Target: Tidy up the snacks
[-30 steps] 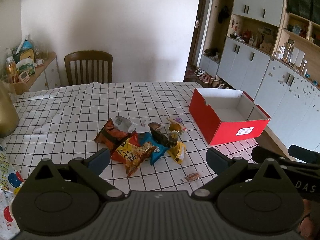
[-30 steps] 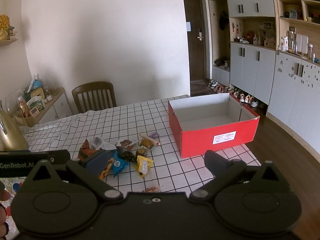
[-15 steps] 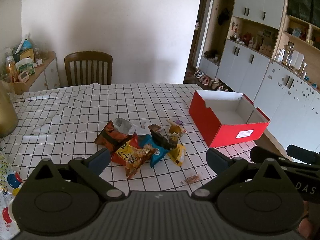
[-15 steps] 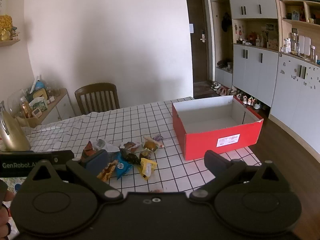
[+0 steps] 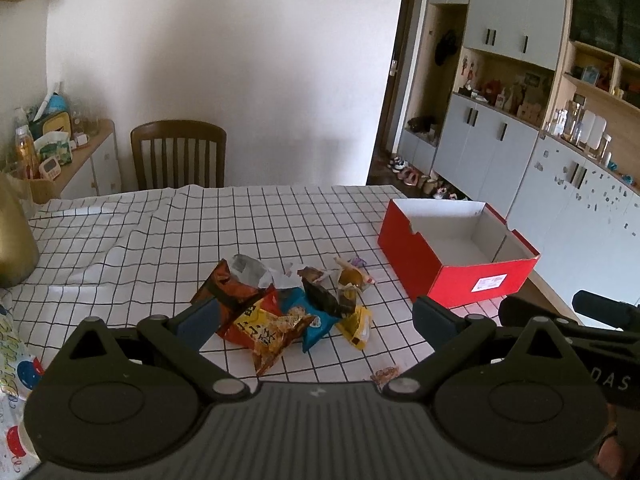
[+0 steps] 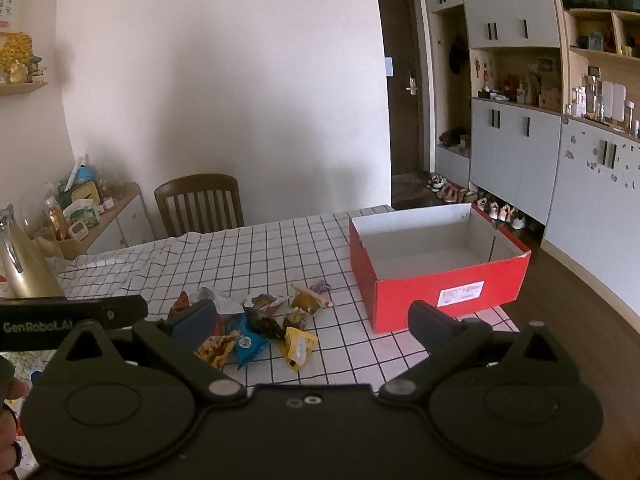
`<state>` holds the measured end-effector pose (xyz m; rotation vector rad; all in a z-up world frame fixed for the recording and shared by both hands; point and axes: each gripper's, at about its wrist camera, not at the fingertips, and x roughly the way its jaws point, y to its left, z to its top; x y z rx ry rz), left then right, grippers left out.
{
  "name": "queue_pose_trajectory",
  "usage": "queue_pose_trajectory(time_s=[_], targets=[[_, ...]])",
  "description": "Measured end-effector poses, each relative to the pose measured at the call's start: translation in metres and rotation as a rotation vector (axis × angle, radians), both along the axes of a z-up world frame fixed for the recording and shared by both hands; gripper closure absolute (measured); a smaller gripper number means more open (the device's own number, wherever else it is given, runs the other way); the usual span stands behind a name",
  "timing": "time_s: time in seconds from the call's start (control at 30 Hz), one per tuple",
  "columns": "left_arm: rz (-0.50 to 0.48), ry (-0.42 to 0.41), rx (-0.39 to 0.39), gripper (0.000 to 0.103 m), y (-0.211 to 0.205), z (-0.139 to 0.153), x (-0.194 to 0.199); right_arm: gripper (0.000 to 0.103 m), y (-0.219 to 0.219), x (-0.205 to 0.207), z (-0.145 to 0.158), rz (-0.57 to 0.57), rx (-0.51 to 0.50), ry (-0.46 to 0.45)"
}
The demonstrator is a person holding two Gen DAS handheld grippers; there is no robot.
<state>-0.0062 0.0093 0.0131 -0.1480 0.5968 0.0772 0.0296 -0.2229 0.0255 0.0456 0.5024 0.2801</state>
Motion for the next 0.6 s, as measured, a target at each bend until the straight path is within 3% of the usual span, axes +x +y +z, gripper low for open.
queue_pose_trajectory(time_s=[0.4,0.6], targets=[[0.01,0.002,0.0,0.0,0.006,-0.001,0.007,0.0,0.004,0.009,0.002,0.074,0.024,-0.035],[0.019,0.034,-0.007,0.0,0.014,-0.011,0.022,0.001,0.01,0.025,-0.003,0.132,-0.015,-0.033]])
